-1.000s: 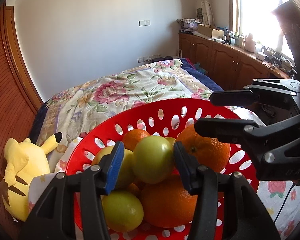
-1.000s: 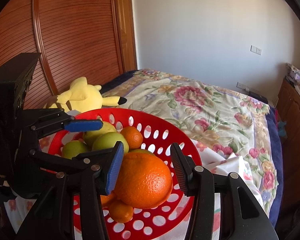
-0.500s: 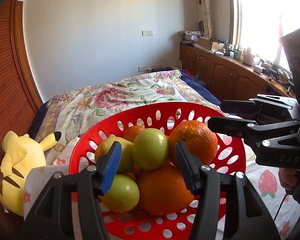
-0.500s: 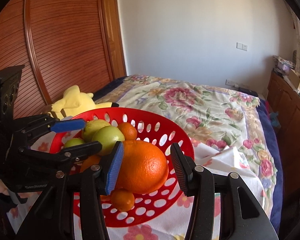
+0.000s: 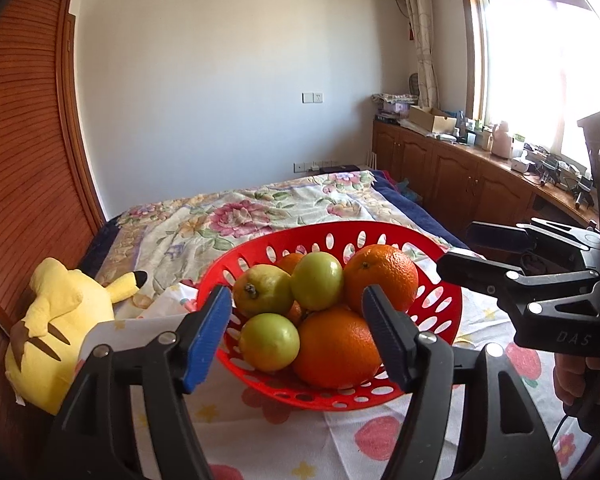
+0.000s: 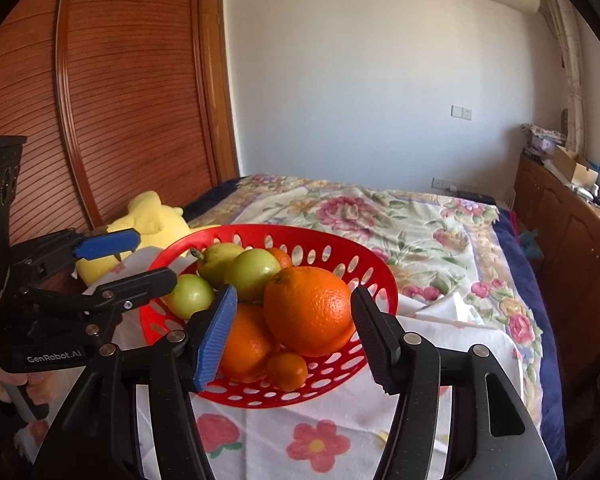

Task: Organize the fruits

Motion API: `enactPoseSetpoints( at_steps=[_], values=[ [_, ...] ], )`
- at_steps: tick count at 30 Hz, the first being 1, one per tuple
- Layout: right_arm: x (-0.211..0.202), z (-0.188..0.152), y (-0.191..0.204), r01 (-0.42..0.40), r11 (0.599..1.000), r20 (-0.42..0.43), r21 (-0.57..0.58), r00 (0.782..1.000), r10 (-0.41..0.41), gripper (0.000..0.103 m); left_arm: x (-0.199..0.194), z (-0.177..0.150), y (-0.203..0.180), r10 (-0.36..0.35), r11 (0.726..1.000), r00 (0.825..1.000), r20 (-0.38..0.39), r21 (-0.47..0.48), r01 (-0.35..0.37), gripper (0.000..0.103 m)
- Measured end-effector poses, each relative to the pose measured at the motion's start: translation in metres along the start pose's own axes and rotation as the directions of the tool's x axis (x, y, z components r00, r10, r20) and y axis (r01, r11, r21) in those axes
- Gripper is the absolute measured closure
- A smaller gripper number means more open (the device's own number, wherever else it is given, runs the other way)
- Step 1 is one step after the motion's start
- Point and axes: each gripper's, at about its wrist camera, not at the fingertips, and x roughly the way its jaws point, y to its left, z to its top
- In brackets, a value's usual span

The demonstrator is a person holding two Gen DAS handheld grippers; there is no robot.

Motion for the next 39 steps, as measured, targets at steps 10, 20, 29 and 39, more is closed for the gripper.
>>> enactPoseSetpoints(
  at_steps=[10, 20, 29, 39],
  values=[
    [-0.039, -0.009, 0.011, 0.071, 0.997, 0.072, 0.038, 0.995, -0.074, 0.035, -0.055, -0.006, 0.0, 0.037, 0.999, 0.995, 0.091, 0.002, -0.037, 0.028],
    [-0.085, -0.014, 0.021, 0.122, 0.99, 0.152, 0.07, 0.98, -0.131, 0.02, -0.109, -0.011, -0.003, 0.062, 0.998, 0.983, 0.176, -0.015, -0.06, 0.002],
    [-0.126, -0.02, 0.036, 0.155, 0.984, 0.216, 0.087, 0.961, -0.17, 0.007, -0.156, -0.016, -0.001, 0.096, 0.994, 0.964, 0.247, -0.065, -0.083, 0.002],
    [-0.163, -0.034, 0.047, 0.173, 0.979, 0.258, 0.107, 0.946, -0.195, 0.001, -0.181, -0.033, -0.015, 0.108, 0.994, 0.971, 0.215, -0.03, -0.104, 0.002]
  ],
)
